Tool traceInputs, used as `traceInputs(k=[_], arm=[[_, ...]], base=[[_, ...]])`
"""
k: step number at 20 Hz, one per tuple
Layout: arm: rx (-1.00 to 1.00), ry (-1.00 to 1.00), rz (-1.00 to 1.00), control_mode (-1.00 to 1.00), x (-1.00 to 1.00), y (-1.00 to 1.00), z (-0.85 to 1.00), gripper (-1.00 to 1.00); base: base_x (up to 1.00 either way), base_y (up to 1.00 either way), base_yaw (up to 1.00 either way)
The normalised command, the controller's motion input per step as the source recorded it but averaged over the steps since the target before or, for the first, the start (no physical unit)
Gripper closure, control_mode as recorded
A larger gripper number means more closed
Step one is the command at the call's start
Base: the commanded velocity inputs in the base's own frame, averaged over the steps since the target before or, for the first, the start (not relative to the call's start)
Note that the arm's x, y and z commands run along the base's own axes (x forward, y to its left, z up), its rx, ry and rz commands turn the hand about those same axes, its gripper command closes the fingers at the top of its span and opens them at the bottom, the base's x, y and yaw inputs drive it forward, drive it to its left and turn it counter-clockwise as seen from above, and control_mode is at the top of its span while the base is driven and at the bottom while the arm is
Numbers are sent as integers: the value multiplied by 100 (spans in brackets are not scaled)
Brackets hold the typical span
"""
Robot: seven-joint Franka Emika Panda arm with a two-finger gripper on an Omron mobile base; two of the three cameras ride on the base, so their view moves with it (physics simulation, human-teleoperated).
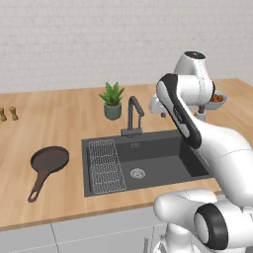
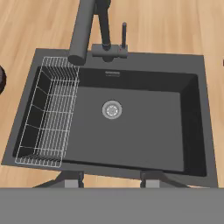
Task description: Pick the pan and sponge and place them into the sink. Then turn on the water.
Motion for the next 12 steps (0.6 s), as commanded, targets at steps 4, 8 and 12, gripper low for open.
traceInputs(k=[4,8,12], arm=[[0,0,1,-100,-22,3,0,-100],[1,0,2,-100,-85,44,0,-100],[2,0,0,-100,-83,81,-7,-100]], base=[[0,0,0],[0,0,0],[0,0,0]])
